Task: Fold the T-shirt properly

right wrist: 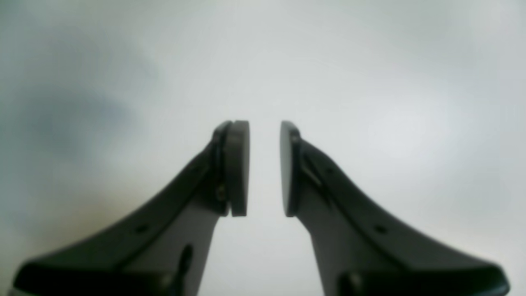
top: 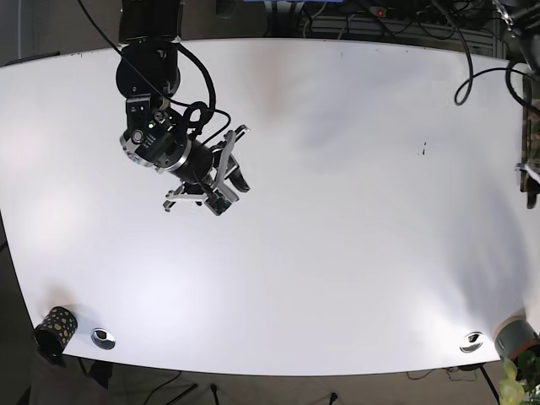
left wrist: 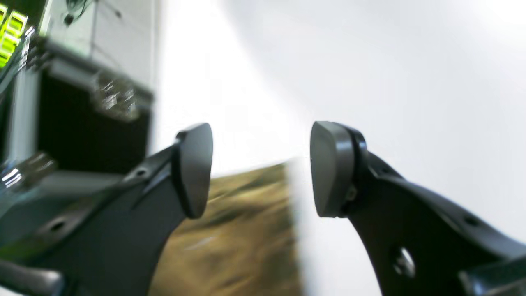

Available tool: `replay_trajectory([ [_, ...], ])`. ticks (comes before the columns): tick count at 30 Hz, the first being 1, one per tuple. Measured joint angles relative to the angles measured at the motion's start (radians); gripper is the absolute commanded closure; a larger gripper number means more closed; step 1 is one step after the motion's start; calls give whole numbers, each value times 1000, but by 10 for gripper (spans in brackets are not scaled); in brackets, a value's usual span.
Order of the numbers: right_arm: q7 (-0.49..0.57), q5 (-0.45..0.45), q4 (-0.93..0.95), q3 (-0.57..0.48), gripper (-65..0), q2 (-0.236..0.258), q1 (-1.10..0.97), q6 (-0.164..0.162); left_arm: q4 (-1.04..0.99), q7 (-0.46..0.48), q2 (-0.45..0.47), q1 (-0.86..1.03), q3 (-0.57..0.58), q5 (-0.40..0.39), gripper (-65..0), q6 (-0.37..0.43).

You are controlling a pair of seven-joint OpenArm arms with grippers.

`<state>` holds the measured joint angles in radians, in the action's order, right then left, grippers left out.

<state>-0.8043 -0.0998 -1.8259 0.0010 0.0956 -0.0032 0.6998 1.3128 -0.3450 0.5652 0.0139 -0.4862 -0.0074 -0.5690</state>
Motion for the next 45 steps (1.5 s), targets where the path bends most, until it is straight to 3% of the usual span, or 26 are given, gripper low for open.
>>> replay_trajectory([
  [6,256,217,30,13,-122,4,-18,-3,127,48,-121,3,202,-6,-344,243],
  [8,347,246,45,40,-122,-4,-33,6,157,135,-159,15,259,0,-344,330],
  [11,462,253,85,83,-122,-1,-36,5,174,285,-197,51,330,18,-344,387],
  [14,532,261,126,144,-122,6,-32,-62,178,369,-247,100,392,109,-344,457],
  [18,651,256,180,230,-122,18,-41,-119,199,442,-357,191,410,226,-344,544],
  [21,748,246,223,269,-122,32,-72,-135,276,449,-447,255,407,259,-344,566],
  [24,786,171,252,274,-122,57,-126,-139,341,452,-516,323,409,262,-344,558],
  [27,782,80,258,272,-122,94,-184,-127,388,463,-568,392,412,263,-344,562],
  [31,782,-18,241,275,-122,141,-281,-145,420,441,-614,500,439,263,-344,568],
  [34,792,-76,208,290,-122,164,-370,-138,468,452,-644,575,459,265,-344,567],
  [39,782,-142,185,307,-122,170,-497,-148,518,452,-697,690,461,265,-344,569],
  [42,782,-185,146,336,-122,166,-586,-127,544,451,-720,764,463,265,-344,568],
  [45,792,-233,111,356,-122,168,-668,-139,570,450,-720,844,467,264,-344,566],
])
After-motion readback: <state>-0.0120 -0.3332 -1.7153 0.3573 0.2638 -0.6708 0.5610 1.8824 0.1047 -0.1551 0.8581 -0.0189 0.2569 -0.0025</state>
